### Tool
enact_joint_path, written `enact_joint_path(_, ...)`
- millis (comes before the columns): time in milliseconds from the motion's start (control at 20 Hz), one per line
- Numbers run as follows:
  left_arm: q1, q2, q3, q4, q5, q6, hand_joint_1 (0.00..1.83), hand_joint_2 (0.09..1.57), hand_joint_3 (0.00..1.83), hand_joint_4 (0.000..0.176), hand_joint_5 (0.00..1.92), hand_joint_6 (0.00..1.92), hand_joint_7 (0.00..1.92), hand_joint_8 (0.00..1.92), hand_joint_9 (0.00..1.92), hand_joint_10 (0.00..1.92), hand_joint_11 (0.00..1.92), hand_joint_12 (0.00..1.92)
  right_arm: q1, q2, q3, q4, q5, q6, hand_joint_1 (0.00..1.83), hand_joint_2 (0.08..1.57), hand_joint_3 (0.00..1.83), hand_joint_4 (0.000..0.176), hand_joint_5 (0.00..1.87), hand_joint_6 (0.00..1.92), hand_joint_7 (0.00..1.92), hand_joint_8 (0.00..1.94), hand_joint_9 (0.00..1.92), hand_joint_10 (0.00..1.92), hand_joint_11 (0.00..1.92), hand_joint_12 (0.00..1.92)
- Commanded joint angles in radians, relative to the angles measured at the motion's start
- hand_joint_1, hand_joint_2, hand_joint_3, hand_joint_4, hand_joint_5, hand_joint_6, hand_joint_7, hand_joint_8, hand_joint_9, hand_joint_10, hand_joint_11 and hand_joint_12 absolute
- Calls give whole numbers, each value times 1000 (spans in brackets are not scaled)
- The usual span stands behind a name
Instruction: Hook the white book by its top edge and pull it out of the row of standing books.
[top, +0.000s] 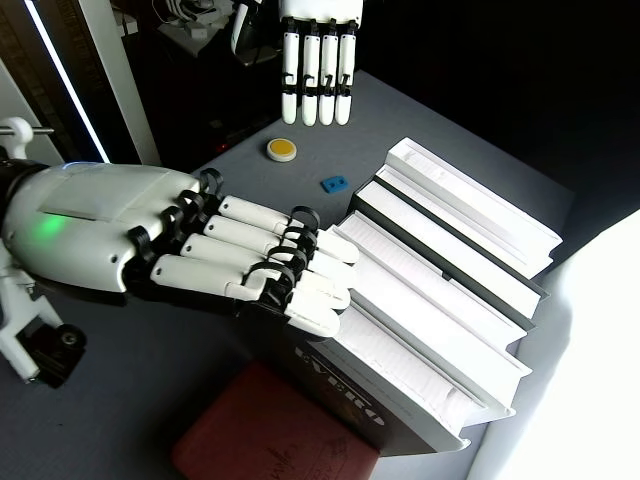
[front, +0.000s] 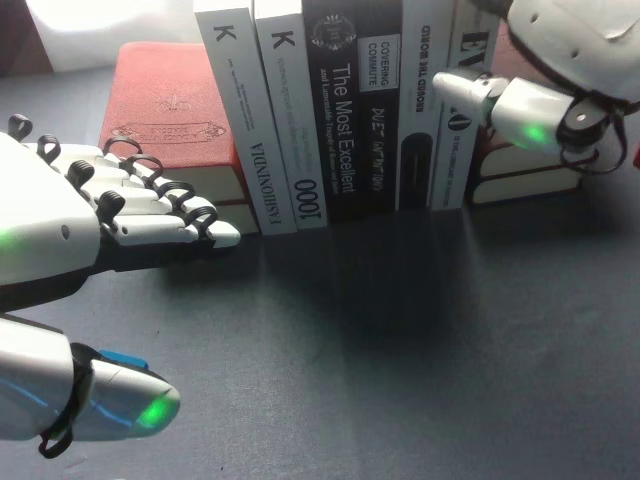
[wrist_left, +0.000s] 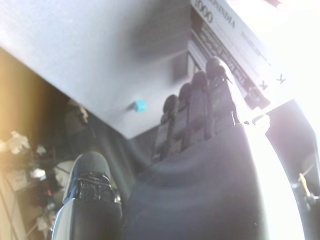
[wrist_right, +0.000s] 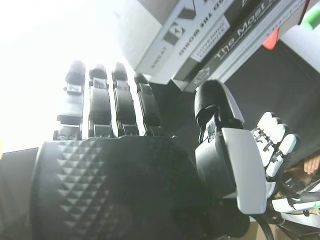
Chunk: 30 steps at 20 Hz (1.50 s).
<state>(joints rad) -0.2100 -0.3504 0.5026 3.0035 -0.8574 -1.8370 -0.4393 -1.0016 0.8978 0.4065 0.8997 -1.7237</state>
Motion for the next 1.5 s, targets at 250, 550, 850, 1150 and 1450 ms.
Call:
enact_joint_path(250, -18, 4, 1, 8, 85, 0, 0, 1224, 2, 0, 52, 1, 47, 3, 46, 5, 0, 238, 11, -4, 9, 19, 72, -16, 193, 1316, 0, 0, 203, 5, 184, 4, 156, 7, 0, 428)
enact_joint_path(550, -18, 4, 1, 8, 85, 0, 0, 1225, 2, 0, 54, 3, 48, 2, 46, 2, 0, 197, -16, 36, -60, 21, 78, -55, 214, 1314, 0, 0, 202, 8, 179, 6, 145, 9, 0, 374)
enact_joint_path(850, -18, 4, 1, 8, 85, 0, 0, 1219, 0, 0, 49, 1, 40, 2, 42, 2, 0, 191, -23, 112, -182, 53, 106, -140, 155, 1328, 3, 0, 190, 3, 165, 3, 125, 5, 0, 318)
enact_joint_path(1150, -16, 5, 2, 8, 85, 0, 0, 1227, 3, 0, 33, 2, 37, 4, 41, 5, 0, 194, -18, 202, -316, 86, 80, -164, 155, 1331, 0, 0, 188, 6, 165, 4, 129, 4, 0, 301)
enact_joint_path(1450, -15, 6, 3, 8, 85, 0, 0, 1223, 1, 0, 32, 1, 27, 2, 28, 4, 0, 134, -35, 244, -360, 179, 43, -201, 179, 1324, 1, 0, 192, 2, 180, 1, 141, 1, 0, 328)
